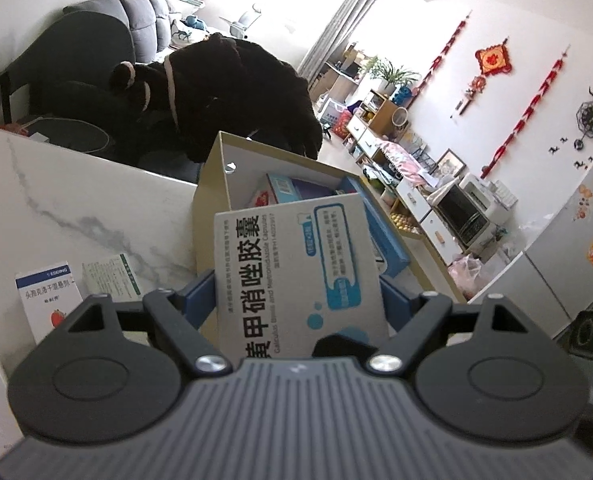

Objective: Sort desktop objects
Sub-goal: 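Release the blue-print box into the tan box while the right gripper grasps a barcode box, then lower the white barcode box into the tan box with the right gripper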

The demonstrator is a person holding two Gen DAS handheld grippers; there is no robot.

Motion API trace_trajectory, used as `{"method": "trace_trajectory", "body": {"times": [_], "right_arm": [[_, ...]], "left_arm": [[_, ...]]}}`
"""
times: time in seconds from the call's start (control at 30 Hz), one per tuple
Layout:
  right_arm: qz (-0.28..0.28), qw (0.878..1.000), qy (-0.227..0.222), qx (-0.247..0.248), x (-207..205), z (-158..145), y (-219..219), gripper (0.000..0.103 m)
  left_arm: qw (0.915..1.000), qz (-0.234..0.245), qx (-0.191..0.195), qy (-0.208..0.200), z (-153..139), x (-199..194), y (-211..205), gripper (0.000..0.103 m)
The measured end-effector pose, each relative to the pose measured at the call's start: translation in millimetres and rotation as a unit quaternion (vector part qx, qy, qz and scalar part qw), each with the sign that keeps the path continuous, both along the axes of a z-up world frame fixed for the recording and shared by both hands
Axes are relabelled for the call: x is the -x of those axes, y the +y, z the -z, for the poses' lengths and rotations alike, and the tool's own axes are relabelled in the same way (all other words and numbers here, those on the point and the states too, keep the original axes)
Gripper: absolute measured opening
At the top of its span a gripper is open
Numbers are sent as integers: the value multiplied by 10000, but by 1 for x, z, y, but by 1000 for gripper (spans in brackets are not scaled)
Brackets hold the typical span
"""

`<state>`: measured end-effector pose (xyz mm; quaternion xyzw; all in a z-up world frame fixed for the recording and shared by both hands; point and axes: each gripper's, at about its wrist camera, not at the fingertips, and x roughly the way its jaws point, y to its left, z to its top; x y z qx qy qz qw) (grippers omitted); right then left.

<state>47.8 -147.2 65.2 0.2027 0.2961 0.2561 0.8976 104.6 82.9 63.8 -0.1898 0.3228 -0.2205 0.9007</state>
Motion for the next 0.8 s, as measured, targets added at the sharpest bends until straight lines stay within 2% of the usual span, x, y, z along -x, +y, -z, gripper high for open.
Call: {"method": "trace_trajectory", "body": {"times": [0.17,0.27,0.33,0.53,0.8], "right_arm": [[39,9993,300,-206,-12,4,2,35],[32,9985,461,-310,-20,2,1,32],[83,9983,510,-254,-25,-1,1,32],[65,9961,763,-445,-46,-7,-6,32],[185,9932,996,-580,-78,-18,-16,32]], "left_arm": [[10000,-70,-17,7,1,-4,4,84],[9997,-137,224,16,0,-3,13,85],[9991,-219,331,-135,-6,3,21,87],[9967,-589,210,-521,-19,23,46,91],[9942,-832,104,-672,-21,45,74,93]]}}
